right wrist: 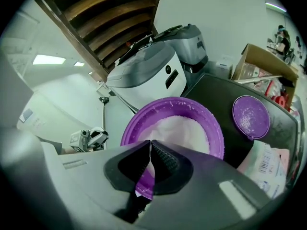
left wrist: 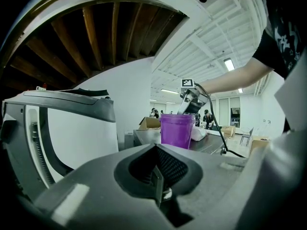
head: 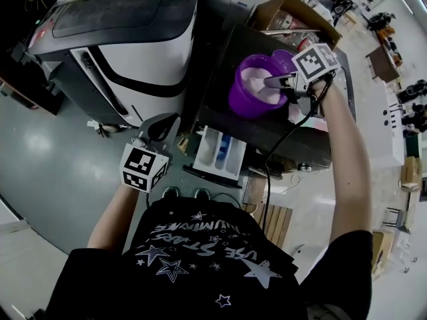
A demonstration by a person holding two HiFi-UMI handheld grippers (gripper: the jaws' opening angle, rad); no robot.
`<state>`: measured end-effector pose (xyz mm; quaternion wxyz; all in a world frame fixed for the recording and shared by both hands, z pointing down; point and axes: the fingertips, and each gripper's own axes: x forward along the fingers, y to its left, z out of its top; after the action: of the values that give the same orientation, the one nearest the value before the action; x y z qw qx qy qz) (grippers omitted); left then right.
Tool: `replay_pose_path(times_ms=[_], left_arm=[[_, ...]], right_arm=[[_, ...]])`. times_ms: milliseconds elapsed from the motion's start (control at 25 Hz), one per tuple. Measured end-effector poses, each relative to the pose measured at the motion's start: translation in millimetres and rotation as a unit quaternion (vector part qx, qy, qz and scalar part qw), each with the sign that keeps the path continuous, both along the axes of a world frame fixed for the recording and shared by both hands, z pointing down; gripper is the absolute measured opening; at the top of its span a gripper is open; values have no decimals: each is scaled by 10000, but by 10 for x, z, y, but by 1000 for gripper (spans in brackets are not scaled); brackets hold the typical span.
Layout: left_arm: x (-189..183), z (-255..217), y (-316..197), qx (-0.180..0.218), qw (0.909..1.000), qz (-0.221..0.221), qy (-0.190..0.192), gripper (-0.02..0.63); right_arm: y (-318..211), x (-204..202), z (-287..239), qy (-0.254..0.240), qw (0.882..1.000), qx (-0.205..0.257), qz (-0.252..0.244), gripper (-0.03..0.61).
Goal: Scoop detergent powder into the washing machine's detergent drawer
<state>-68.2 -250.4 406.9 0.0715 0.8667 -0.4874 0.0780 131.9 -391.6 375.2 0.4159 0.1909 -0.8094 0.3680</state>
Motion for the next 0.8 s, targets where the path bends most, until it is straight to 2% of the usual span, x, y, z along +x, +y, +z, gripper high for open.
replay_pose_path(times_ms=[120, 440, 640, 800], left_arm=[[18, -3, -14, -3, 10000, 23, -9, 0], [49, -36, -65, 24, 10000, 38, -20, 0], [78, -67, -89, 67, 10000, 49, -18, 0], [112, -75, -77, 74, 9999, 92, -2, 0]], right_arm=[[-26, 79, -43, 49, 9997, 130, 193, 37], [-70, 193, -151, -513, 9958, 338, 683, 37], [-11, 231, -231, -1221, 9875, 364, 924, 37], [69, 230, -327, -1901, 9738, 304, 1214, 37]])
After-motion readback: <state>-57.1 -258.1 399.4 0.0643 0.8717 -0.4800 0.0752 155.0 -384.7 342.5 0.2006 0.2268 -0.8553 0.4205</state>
